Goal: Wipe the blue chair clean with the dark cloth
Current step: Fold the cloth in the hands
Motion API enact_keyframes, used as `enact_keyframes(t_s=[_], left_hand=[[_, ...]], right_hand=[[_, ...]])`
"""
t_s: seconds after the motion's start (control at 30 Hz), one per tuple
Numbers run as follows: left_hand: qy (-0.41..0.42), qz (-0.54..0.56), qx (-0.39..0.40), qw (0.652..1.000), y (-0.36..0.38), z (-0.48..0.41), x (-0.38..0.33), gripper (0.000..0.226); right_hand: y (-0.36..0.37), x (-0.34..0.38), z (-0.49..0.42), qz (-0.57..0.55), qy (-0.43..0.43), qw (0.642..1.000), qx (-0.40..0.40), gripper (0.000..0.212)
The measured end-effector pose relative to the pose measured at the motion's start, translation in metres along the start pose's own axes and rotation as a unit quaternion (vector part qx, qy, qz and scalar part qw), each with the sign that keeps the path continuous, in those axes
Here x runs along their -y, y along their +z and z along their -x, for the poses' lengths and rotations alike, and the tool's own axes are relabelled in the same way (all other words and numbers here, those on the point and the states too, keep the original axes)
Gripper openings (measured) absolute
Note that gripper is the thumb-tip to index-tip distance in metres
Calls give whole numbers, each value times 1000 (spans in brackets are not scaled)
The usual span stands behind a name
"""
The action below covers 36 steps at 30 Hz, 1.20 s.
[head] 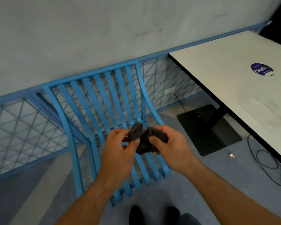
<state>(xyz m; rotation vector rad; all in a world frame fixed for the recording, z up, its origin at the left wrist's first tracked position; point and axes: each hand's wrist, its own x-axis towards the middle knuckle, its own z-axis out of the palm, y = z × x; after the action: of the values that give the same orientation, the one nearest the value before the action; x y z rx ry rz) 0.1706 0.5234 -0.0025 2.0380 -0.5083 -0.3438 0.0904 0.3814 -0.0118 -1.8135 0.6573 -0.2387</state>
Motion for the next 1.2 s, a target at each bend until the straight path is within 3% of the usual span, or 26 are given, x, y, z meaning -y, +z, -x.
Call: enact_keyframes(t_s=[0.33, 0.67, 0.83, 0.93, 1.03, 1.2], left_hand=[[28, 20, 10, 999, 69, -16, -64, 13], [69, -31, -11, 997, 247, -56, -167, 23], [86, -26, 25, 996, 332, -85, -223, 21], [3, 93, 71, 993, 381, -103, -245, 19], [-131, 256, 98, 953, 421, -112, -261, 16], [-189, 278, 125, 934, 473, -128, -271, 13]], right_hand=[[-93, -11, -21, -53, -7, 997, -50, 16], [-287, -70, -68, 42, -45, 994, -85, 16], [-383, -95, -89, 43, -27, 989, -136, 14], [-427, -106, -104, 29, -11, 986, -166, 12], [-459, -119, -120, 44, 7, 981, -190, 14], [-493, -146, -147, 62, 39, 969, -234, 28]])
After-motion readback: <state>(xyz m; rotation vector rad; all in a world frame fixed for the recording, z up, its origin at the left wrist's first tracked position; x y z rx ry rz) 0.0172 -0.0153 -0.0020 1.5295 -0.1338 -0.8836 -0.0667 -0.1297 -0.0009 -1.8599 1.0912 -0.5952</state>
